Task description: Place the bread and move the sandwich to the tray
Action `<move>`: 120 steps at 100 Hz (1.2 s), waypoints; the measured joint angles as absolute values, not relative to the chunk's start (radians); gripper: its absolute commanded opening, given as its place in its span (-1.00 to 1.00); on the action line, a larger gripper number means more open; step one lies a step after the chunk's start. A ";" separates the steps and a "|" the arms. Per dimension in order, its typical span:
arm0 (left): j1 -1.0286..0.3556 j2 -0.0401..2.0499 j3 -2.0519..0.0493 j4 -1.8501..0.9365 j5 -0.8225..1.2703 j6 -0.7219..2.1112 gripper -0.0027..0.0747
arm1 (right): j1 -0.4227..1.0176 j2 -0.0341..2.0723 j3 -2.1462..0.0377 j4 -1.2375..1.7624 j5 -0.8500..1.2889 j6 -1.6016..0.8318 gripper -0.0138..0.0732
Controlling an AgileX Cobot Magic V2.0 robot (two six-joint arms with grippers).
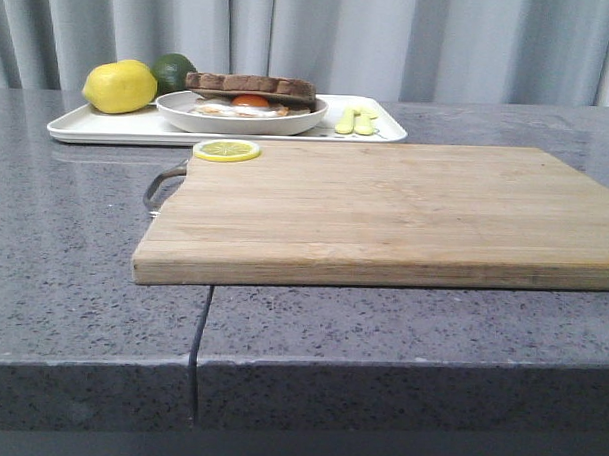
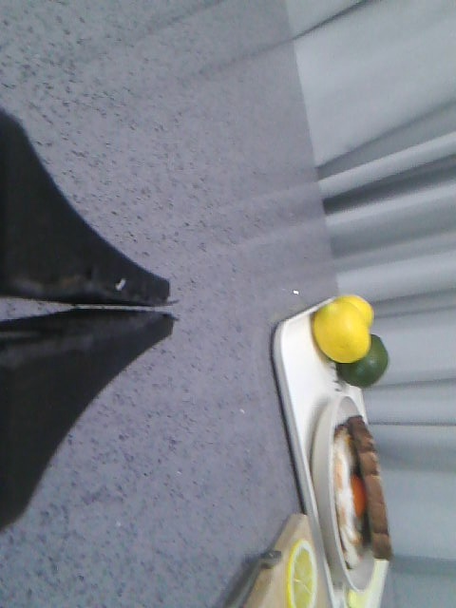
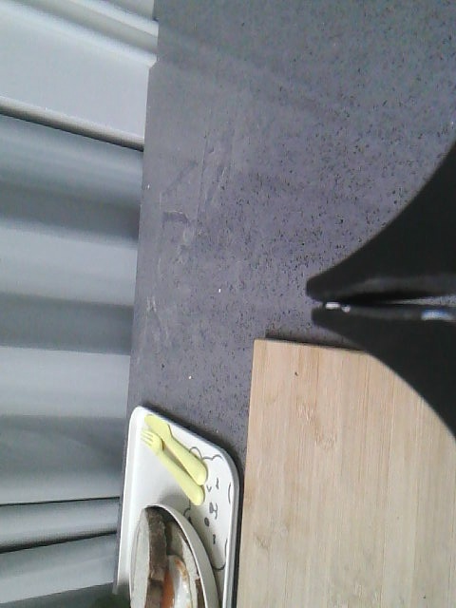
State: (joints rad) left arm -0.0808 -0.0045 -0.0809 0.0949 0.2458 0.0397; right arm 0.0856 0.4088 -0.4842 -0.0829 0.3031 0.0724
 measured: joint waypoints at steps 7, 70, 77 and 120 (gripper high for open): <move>-0.068 -0.005 -0.058 0.095 0.245 0.040 -0.98 | 0.086 0.409 -0.484 -0.083 0.303 0.072 -0.84; -0.064 -0.005 -0.002 0.089 0.149 0.040 -0.98 | 0.086 0.409 -0.484 -0.083 0.303 0.072 -0.84; -0.064 -0.005 -0.002 0.089 0.147 0.040 -0.98 | 0.086 0.409 -0.484 -0.083 0.303 0.072 -0.84; -0.064 -0.005 -0.002 0.086 0.145 0.040 -0.98 | 0.086 0.409 -0.484 -0.083 0.303 0.072 -0.84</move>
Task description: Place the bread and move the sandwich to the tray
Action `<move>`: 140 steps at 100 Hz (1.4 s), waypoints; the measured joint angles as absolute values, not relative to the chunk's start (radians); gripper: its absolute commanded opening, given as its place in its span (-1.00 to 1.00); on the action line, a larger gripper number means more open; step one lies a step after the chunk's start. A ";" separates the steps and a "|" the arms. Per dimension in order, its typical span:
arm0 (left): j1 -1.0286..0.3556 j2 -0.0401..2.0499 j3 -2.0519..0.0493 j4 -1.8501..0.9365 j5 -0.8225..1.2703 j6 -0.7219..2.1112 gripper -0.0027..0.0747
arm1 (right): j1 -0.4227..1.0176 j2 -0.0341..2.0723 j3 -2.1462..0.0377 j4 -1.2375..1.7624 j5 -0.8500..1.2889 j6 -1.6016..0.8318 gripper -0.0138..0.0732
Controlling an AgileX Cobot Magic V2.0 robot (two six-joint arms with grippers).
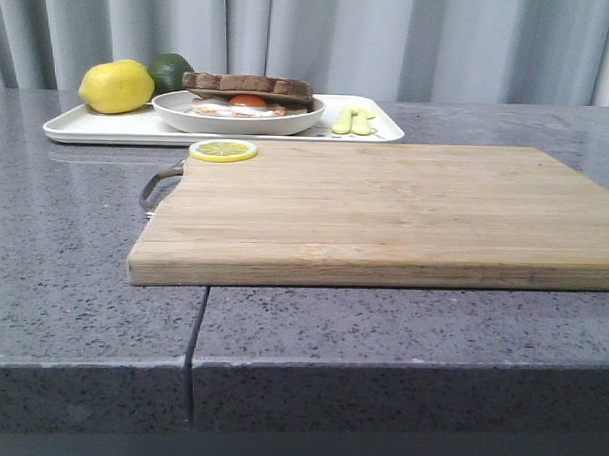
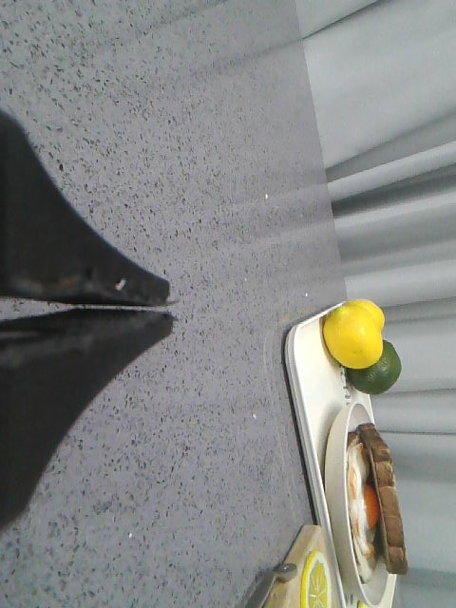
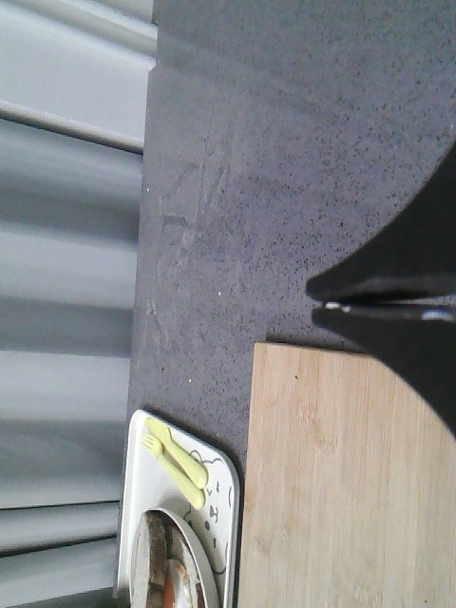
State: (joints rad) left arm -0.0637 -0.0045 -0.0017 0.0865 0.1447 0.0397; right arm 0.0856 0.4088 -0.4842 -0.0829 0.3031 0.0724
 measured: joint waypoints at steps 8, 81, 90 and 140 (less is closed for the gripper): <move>-0.064 -0.005 -0.002 0.086 0.145 0.040 -0.98 | 0.086 0.409 -0.484 -0.083 0.303 0.072 -0.84; -0.064 -0.005 -0.002 0.086 0.145 0.040 -0.98 | 0.086 0.203 -0.182 -0.122 0.111 0.072 -0.84; -0.064 -0.005 -0.002 0.086 0.145 0.040 -0.98 | 0.086 0.126 -0.117 -0.123 0.098 0.072 -0.84; -0.064 -0.005 -0.002 0.086 0.145 0.040 -0.98 | 0.086 -0.011 0.027 -0.118 0.055 0.072 -0.84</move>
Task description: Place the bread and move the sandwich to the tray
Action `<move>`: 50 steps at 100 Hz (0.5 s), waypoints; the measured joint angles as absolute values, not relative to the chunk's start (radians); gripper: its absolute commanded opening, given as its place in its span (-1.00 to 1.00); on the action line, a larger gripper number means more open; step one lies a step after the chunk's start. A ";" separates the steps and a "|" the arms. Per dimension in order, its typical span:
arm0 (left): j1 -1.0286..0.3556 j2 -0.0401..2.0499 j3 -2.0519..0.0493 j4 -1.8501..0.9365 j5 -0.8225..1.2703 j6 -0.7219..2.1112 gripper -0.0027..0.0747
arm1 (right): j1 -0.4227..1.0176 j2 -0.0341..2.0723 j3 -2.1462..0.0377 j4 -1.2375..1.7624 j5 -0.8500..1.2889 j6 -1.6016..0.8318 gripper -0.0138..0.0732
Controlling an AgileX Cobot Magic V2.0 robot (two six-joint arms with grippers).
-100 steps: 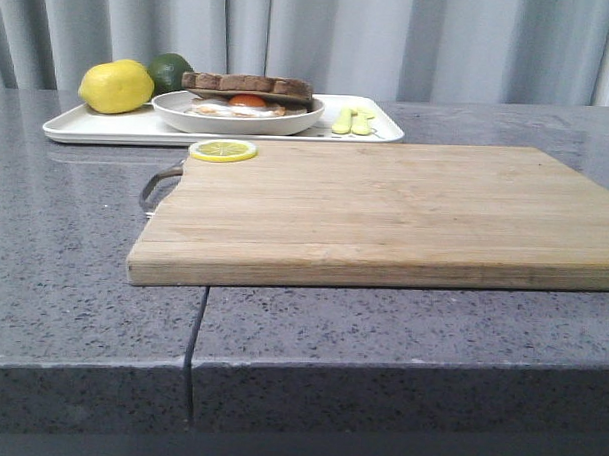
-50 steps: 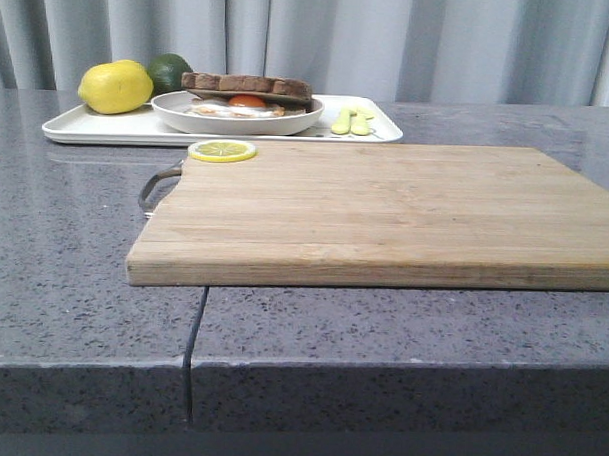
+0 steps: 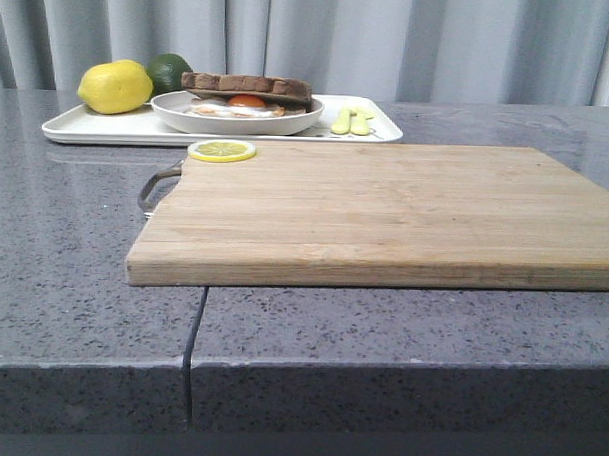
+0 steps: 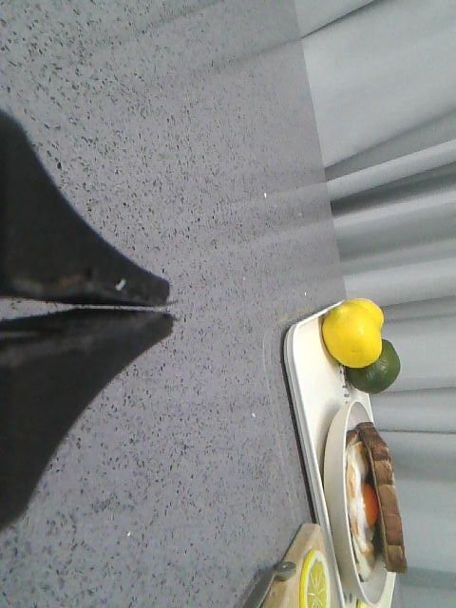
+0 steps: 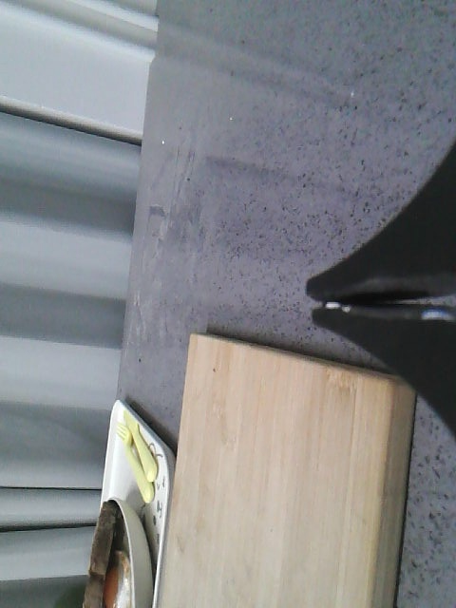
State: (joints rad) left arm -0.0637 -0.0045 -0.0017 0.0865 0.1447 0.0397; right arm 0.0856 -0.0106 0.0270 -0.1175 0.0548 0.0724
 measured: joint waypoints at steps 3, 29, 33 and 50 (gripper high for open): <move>-0.064 -0.005 -0.002 0.086 0.145 0.040 -0.98 | 0.086 -0.011 0.027 -0.118 0.052 0.072 -0.84; -0.064 -0.005 -0.002 0.086 0.145 0.040 -0.98 | 0.086 -0.011 0.027 -0.118 0.046 0.072 -0.84; -0.064 -0.005 -0.002 0.086 0.145 0.040 -0.98 | 0.086 -0.011 0.027 -0.118 0.046 0.072 -0.84; -0.064 -0.005 -0.002 0.086 0.145 0.040 -0.98 | 0.086 -0.011 0.027 -0.118 0.046 0.072 -0.84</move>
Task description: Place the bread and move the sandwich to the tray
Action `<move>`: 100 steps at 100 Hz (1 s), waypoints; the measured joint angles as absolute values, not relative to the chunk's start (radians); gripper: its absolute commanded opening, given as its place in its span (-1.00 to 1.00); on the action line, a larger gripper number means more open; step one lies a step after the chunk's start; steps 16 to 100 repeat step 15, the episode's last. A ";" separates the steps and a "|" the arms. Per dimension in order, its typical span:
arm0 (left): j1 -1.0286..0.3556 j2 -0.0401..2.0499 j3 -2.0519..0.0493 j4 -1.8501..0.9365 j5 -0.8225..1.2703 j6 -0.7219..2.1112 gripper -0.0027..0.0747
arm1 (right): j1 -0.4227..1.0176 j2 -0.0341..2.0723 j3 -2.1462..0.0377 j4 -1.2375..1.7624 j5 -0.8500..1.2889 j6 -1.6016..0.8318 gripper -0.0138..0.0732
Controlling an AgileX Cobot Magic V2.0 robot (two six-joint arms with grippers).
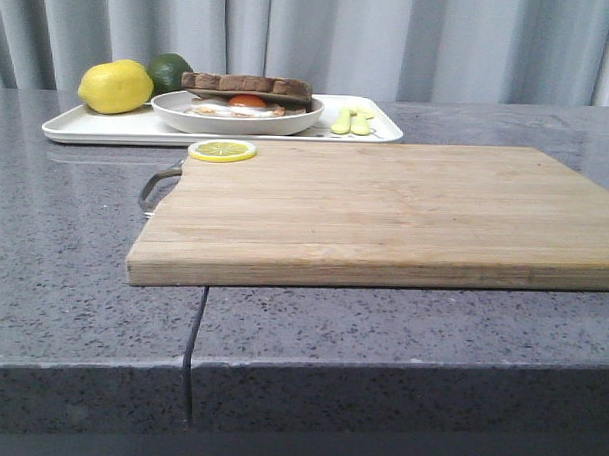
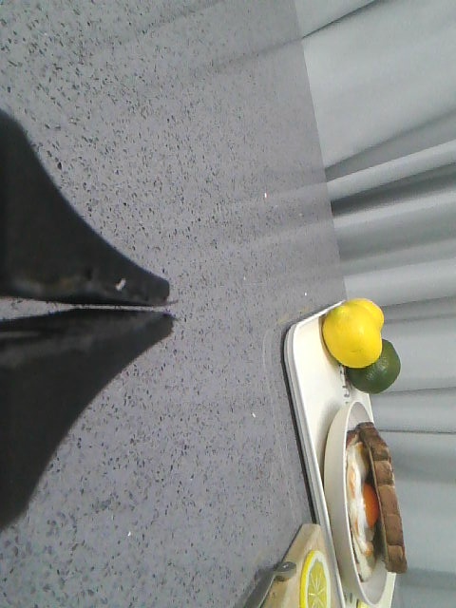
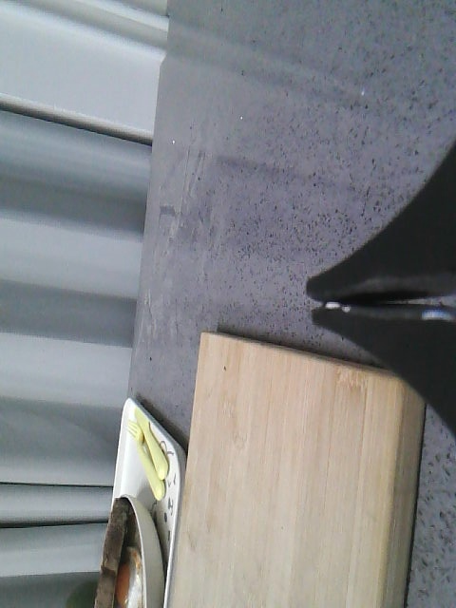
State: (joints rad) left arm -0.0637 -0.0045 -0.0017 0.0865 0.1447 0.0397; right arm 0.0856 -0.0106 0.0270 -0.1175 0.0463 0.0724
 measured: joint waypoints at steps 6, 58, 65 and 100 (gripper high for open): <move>-0.064 -0.005 -0.002 0.086 0.145 0.040 -0.98 | 0.086 -0.011 0.027 -0.118 0.046 0.072 -0.84; -0.064 -0.005 -0.002 0.086 0.145 0.040 -0.98 | 0.086 -0.011 0.027 -0.118 0.046 0.072 -0.84; -0.064 -0.005 -0.002 0.086 0.145 0.040 -0.98 | 0.086 -0.011 0.027 -0.118 0.046 0.072 -0.84; -0.064 -0.005 -0.002 0.086 0.145 0.040 -0.98 | 0.086 -0.011 0.027 -0.118 0.046 0.072 -0.84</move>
